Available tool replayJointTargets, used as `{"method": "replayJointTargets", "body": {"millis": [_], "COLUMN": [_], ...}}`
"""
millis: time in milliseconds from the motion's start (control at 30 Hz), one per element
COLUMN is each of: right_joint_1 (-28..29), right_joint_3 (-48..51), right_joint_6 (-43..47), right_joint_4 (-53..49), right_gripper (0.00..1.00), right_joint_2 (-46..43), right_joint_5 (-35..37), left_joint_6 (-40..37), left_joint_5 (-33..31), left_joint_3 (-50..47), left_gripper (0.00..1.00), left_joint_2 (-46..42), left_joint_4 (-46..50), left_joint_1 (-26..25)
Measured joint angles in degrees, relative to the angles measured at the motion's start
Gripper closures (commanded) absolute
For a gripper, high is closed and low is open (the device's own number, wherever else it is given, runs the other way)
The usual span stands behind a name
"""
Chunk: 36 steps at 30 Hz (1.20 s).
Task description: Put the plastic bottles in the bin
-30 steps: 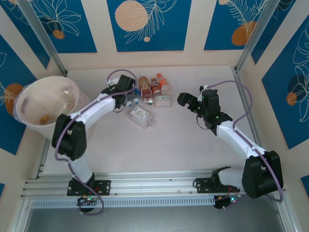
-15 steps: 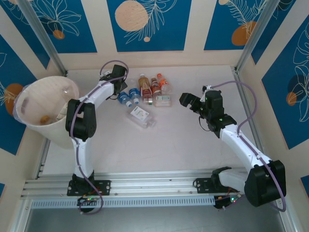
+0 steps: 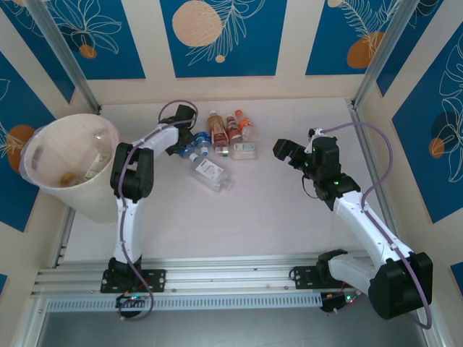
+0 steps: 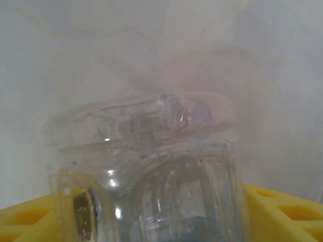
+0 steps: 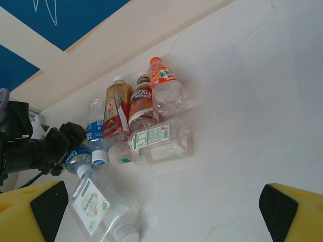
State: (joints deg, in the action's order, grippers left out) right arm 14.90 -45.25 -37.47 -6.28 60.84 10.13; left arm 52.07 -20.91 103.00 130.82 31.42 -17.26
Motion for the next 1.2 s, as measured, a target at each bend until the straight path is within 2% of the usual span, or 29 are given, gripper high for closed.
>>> {"method": "replayJointTargets", "body": {"millis": [233, 433, 733, 933, 1200], "right_joint_1": [0.0, 0.0, 0.0, 0.0, 1.9], "right_joint_3": [0.0, 0.2, 3.8, 5.4, 5.6], "right_joint_6": [0.0, 0.0, 1.1, 2.7, 4.7], "right_joint_4": [-1.0, -0.8, 3.8, 9.7, 16.0], "right_gripper": [0.01, 0.01, 0.01, 0.01, 0.01], "right_joint_2": [-0.5, -1.8, -3.9, -4.4, -4.4], "right_joint_5": [0.2, 0.2, -3.3, -9.6, -15.6], "left_joint_6": [-0.6, -5.6, -12.6, -15.5, -17.3], "left_joint_5": [0.6, 2.0, 8.1, 15.3, 26.1], "left_joint_3": [-2.4, -8.7, -28.9, -30.5, -31.7], "left_gripper": [0.43, 0.55, 0.6, 0.6, 0.6], "left_joint_2": [-1.0, -5.4, -24.5, -32.9, -43.3], "left_joint_4": [-3.9, -8.2, -26.2, -30.3, -30.6], "left_joint_1": [0.0, 0.0, 0.0, -0.4, -1.8]}}
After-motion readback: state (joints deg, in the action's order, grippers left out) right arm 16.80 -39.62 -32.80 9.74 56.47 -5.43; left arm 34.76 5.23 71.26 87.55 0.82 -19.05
